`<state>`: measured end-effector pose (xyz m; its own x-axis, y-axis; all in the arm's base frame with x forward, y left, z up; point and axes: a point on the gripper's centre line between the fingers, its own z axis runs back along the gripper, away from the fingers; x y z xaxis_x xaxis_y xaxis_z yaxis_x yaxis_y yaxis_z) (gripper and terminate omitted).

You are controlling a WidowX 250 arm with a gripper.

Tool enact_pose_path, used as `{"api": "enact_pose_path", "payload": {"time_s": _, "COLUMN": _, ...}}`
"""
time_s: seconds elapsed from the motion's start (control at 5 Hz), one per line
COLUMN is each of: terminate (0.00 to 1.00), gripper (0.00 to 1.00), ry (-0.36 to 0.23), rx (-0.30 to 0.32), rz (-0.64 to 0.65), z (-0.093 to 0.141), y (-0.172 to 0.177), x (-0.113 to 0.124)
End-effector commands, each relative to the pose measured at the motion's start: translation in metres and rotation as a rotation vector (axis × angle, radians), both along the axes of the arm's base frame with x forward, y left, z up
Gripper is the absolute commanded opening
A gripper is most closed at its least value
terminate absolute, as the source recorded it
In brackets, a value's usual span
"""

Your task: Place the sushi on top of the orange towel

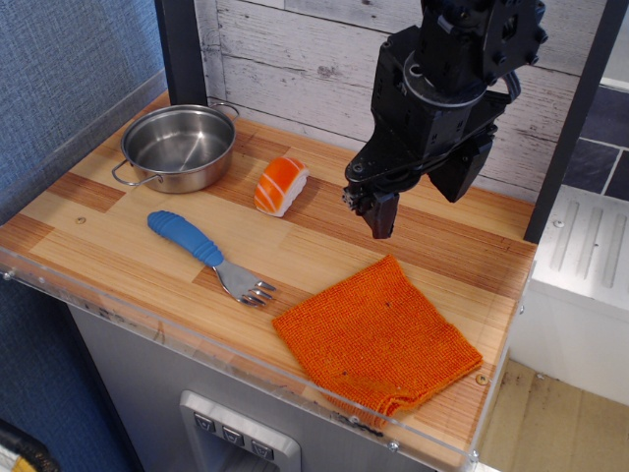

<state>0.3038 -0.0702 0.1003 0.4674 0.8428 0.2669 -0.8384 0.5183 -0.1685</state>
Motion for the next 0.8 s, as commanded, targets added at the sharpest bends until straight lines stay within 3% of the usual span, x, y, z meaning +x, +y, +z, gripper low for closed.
{"api": "enact_pose_path", "payload": {"time_s": 0.0, "terminate": 0.00, "gripper": 1.00, "ry": 0.000, "rx": 0.000, "rz": 0.000, "z": 0.000, "y": 0.000, "x": 0.000}}
{"api": "enact_pose_path", "payload": {"time_s": 0.2, "terminate": 0.00, "gripper": 1.00, "ry": 0.019, "rx": -0.012, "rz": -0.069, "z": 0.005, "y": 0.012, "x": -0.004}}
{"api": "enact_pose_path", "payload": {"time_s": 0.6, "terminate": 0.00, "gripper": 1.00, "ry": 0.139, "rx": 0.034, "rz": -0.287, "z": 0.009, "y": 0.049, "x": -0.004}}
